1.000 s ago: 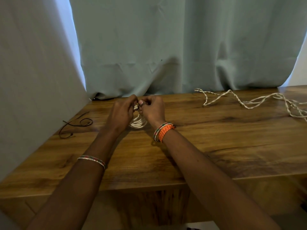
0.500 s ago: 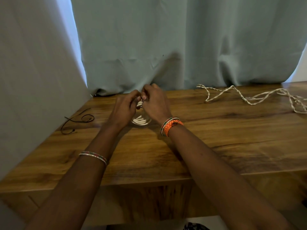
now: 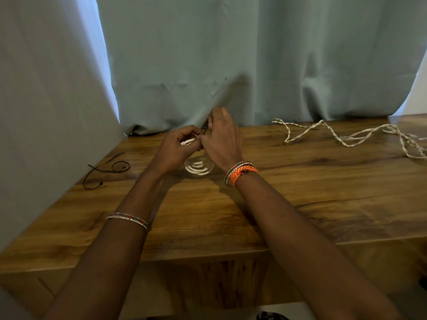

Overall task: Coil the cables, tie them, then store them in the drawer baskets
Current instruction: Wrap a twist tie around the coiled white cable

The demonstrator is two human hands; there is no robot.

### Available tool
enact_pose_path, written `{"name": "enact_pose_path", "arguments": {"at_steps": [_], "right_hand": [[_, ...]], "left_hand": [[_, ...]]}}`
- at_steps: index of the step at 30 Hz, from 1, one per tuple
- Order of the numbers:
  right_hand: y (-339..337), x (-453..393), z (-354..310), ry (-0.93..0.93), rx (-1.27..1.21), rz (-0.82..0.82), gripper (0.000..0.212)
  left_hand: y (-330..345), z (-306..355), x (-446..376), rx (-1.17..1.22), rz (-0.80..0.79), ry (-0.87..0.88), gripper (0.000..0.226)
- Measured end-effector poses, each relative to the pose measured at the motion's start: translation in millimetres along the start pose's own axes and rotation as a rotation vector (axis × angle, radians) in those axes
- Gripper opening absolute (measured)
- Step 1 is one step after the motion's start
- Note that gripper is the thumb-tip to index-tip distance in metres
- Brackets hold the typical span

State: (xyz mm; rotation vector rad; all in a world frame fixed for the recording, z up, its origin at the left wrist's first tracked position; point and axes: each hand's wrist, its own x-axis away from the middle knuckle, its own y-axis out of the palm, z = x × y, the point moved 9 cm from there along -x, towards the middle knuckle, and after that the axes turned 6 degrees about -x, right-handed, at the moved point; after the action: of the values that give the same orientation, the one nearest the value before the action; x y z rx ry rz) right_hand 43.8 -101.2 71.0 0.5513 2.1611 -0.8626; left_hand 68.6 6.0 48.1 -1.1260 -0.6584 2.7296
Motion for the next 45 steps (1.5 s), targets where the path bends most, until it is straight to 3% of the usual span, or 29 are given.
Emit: {"name": "enact_pose_path", "arguments": {"at_steps": [8,14,17,27,34,39,45], "right_hand": [[-1,-4,26,0.258,-0.326,0.013,0.023],[15,-8,36,0.401,-0.861,-0.202,0.028],[14,-5,32,0.397,-0.965,-0.323,0.018],[14,-5,28,0.109,-0.492,-0.355,0.014],[4,-7,19,0.005,-0.448,-0.202,0.015],[-2,-1,-2,-0.207,-0.248,-0.114,0.013],[-19,-1,-5,-0.189,-0.212,0.012,0.027]], "left_hand": [[13,-1,4,0.058,-0.135,-0.038,0.029],[7,-5,6,0.144,-0.086,-0.099,0.020],[7,-5,6,0.139,-0.076,-0.102,0.019],[3,-7,8,-0.027,-0.069,-0.040,0.024],[0,3,8,-0.114,-0.005,0.010,0.026],[6,9,7,0.026,-0.017,-0.053,0.012],[17,17,9,0.197,0.016,-0.177,0.010]]}}
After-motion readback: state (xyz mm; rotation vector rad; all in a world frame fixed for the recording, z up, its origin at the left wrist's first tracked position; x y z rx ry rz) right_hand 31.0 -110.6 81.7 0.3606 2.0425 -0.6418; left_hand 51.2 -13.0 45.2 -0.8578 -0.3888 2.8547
